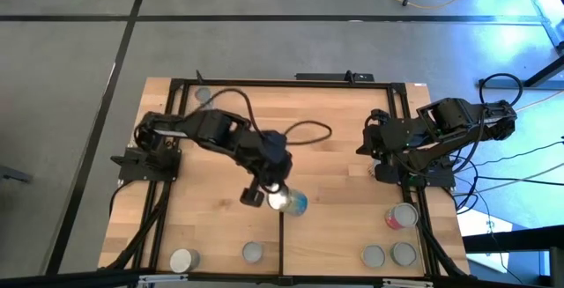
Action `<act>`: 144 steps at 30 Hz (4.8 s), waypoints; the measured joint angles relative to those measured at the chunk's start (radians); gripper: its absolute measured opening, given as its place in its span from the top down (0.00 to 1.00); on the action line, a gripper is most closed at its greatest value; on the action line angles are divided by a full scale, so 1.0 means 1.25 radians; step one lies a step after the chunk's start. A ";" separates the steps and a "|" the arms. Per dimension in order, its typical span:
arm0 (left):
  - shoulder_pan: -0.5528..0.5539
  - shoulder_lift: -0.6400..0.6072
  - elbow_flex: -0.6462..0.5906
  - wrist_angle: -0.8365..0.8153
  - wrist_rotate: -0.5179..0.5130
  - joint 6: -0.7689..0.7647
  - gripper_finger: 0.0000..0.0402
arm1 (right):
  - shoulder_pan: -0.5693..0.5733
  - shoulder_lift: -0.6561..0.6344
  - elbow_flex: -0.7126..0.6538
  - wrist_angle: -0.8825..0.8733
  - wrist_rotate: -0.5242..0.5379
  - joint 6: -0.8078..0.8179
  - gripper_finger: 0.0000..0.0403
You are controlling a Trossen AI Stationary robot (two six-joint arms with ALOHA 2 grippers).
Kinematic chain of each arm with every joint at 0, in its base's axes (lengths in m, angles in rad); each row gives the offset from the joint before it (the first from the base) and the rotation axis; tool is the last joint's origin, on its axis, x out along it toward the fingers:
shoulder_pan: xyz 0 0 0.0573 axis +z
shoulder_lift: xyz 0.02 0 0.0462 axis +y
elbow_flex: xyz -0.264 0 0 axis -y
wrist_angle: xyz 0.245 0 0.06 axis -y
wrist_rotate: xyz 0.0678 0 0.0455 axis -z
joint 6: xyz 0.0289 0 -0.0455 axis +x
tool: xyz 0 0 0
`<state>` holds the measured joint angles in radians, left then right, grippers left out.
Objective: Pick and place cans onto a shelf
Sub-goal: Put the top canned cherries on the shelf
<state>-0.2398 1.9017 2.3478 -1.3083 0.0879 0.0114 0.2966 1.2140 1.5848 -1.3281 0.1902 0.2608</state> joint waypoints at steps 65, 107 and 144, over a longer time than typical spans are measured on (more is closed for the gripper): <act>0.005 0.151 0.006 0.009 0.085 -0.034 1.00 | 0.000 0.000 0.000 0.000 0.000 -0.006 0.99; 0.009 0.040 0.006 0.047 0.022 -0.043 0.99 | 0.007 0.014 0.000 0.168 -0.082 -0.056 0.99; -0.179 -0.189 -0.033 -0.182 -0.475 -0.260 1.00 | -0.031 0.273 0.000 0.413 -0.216 -0.161 0.99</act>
<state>-0.4633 1.6656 2.3068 -1.5361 -0.5056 -0.3142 0.2584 1.5554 1.5852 -0.8113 -0.0794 0.0594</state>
